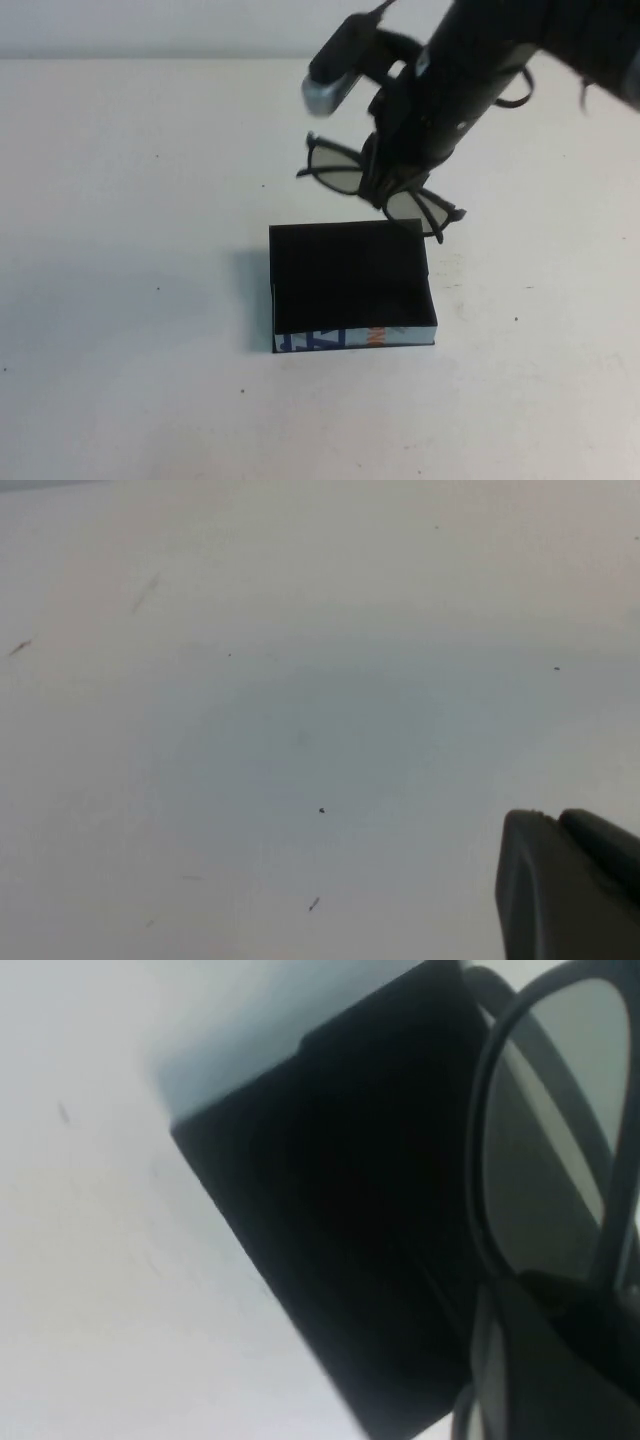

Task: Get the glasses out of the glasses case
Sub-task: Place the glasses on the table

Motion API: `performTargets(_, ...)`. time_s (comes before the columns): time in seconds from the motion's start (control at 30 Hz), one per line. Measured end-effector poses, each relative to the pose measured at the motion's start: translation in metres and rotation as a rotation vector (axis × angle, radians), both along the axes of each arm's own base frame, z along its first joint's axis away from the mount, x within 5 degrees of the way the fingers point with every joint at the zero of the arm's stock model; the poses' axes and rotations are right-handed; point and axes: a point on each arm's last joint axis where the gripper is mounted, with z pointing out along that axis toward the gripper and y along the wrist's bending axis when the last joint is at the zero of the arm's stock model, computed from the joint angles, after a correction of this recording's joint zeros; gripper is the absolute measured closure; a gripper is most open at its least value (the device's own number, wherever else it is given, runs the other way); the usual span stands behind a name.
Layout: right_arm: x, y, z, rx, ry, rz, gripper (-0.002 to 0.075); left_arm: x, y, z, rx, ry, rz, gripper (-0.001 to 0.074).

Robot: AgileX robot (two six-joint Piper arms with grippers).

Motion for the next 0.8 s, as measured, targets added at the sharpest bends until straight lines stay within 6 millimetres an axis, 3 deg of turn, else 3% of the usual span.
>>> performTargets(0.13, -0.011, -0.041, 0.012, 0.128, 0.140, -0.289, 0.0667, 0.000, 0.000, 0.000, 0.000, 0.000, 0.000, 0.0740)
performTargets(0.23, -0.024, -0.076, -0.008, 0.106, 0.259, -0.483, 0.0667, 0.000, 0.000, 0.000, 0.000, 0.000, 0.000, 0.0740)
performTargets(0.4, -0.050, -0.128, -0.059, 0.130, 0.392, -0.743, 0.0667, 0.000, 0.000, 0.000, 0.000, 0.000, 0.000, 0.0740)
performTargets(0.6, -0.058, -0.160, -0.105, 0.242, 0.390, -0.949, 0.0668, 0.000, 0.000, 0.000, 0.000, 0.000, 0.000, 0.0740)
performTargets(0.8, -0.045, -0.164, -0.131, 0.256, 0.366, -1.012, 0.0668, 0.000, 0.000, 0.000, 0.000, 0.000, 0.000, 0.0740)
